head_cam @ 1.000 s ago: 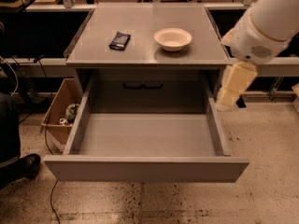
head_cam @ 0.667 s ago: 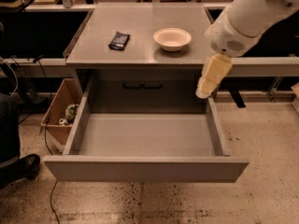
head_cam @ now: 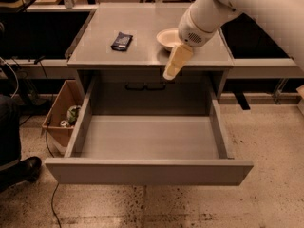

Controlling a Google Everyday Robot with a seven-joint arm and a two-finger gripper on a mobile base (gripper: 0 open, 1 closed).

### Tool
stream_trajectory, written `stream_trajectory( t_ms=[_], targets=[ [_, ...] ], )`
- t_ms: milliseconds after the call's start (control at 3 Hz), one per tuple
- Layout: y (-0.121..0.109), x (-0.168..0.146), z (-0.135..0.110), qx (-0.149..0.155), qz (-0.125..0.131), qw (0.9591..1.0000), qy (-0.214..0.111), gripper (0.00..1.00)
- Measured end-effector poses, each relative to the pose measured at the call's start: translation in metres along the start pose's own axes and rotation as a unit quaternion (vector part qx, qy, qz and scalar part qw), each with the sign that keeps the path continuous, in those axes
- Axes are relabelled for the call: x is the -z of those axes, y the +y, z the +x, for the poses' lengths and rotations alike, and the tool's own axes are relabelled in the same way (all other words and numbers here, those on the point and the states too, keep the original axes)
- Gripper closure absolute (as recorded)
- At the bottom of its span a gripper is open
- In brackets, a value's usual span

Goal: Place rxbar blueberry into top drawer

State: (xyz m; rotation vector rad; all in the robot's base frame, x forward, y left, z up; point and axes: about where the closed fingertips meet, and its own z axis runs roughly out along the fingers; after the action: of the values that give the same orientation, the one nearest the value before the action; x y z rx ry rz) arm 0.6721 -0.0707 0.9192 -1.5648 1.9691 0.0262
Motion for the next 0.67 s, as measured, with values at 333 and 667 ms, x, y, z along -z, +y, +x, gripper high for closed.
stream_trajectory(
  t_ms=[333,667],
  targets=[
    [0.0000,-0.0001,0.0000,0.000,0.000,1.0000,0.000,0.00],
    [-0.0020,-0.0010,-0.0023,-0.007,0.005,0.9999,-0.011,0.00]
  ],
)
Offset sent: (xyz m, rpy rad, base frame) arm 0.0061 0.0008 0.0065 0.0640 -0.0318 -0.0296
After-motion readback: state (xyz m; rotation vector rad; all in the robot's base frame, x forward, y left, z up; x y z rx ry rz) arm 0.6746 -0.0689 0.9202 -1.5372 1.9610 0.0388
